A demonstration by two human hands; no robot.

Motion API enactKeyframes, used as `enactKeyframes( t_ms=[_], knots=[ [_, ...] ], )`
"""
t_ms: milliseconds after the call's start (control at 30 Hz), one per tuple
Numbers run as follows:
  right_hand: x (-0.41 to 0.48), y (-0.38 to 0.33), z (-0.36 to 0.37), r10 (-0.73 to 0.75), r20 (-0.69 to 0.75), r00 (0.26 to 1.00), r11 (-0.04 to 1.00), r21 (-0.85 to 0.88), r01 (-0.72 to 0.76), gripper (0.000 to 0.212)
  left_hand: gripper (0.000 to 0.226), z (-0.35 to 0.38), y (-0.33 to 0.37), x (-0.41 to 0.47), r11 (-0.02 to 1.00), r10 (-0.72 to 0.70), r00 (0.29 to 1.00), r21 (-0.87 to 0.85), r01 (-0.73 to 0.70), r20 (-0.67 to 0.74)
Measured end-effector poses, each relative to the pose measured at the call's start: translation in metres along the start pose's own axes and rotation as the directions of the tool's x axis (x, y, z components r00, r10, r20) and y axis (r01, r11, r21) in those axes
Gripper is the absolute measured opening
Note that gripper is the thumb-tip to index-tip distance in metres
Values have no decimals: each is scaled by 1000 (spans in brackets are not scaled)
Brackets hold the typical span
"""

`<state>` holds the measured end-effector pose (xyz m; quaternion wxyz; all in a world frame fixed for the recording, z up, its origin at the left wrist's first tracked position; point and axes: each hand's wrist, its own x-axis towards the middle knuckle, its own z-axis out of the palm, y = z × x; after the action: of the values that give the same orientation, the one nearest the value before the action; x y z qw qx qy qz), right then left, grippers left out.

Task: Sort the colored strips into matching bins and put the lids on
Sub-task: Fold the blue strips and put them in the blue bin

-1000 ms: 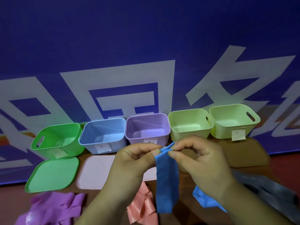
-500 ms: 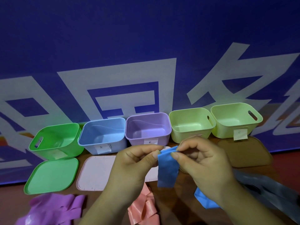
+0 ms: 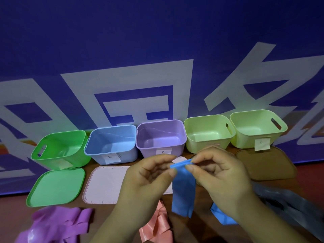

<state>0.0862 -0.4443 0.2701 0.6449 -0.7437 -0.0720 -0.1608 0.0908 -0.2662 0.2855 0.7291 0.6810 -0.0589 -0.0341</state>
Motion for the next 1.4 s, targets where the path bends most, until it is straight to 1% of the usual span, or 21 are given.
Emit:
enactKeyframes(
  t_ms=[67,100,233,333,400,533,633,733,800,867,933,967,1033,1100,1167,1233,1333,1400],
  knots=[
    [0,1,0,4,7,1000,1000,-14,-3,33,27,1,-3,2,999,28,1000,38,-28,-10],
    [0,1,-1,30,14,999,1000,-4,-30,35,25,0,-6,3,998,31,999,61,-29,-19],
    [-1,7,-1,238,45,970,969,54,-240,40,24,-1,-15,7,991,11,999,135,-6,-36],
    [-1,13,-3,268,54,962,960,73,-271,44,26,0,-19,10,984,-6,1000,179,9,-21],
    [-1,17,-5,282,78,956,956,63,-287,43,30,2,-23,11,980,-24,1000,197,25,-11],
    [0,31,-9,336,113,935,938,47,-343,33,27,5,-37,14,977,-99,995,187,97,-1],
    [1,44,-13,378,129,917,919,66,-388,28,25,8,-51,19,969,-135,991,208,132,0],
    [4,62,-20,433,186,882,891,63,-451,19,20,10,-66,26,963,-186,982,201,181,8],
    [7,88,-29,483,191,855,867,31,-497,18,17,9,-78,30,951,-225,974,221,214,22],
    [5,129,-43,563,123,817,827,-73,-558,21,15,8,-90,34,936,-264,964,248,248,33],
    [-3,171,-58,638,43,769,747,-277,-604,20,14,8,-99,38,923,-311,950,249,293,35],
    [-8,190,-65,665,43,746,700,-383,-603,19,13,8,-104,40,916,-334,942,245,316,33],
    [-21,221,-76,698,93,710,623,-569,-538,18,12,6,-111,43,906,-359,933,251,341,26],
    [-30,240,-83,684,123,719,553,-730,-401,15,11,5,-118,48,899,-366,930,264,348,20],
    [-37,257,-88,670,136,730,504,-805,-312,21,10,4,-124,53,893,-380,925,265,363,14],
    [-40,270,-90,672,145,726,468,-843,-264,26,9,5,-130,56,883,-401,916,272,383,12],
    [-41,278,-93,719,167,674,436,-865,-250,33,10,7,-139,58,871,-422,907,284,400,15],
    [-43,281,-96,759,177,626,426,-863,-273,31,12,8,-142,59,865,-427,904,302,401,22]
  ],
)
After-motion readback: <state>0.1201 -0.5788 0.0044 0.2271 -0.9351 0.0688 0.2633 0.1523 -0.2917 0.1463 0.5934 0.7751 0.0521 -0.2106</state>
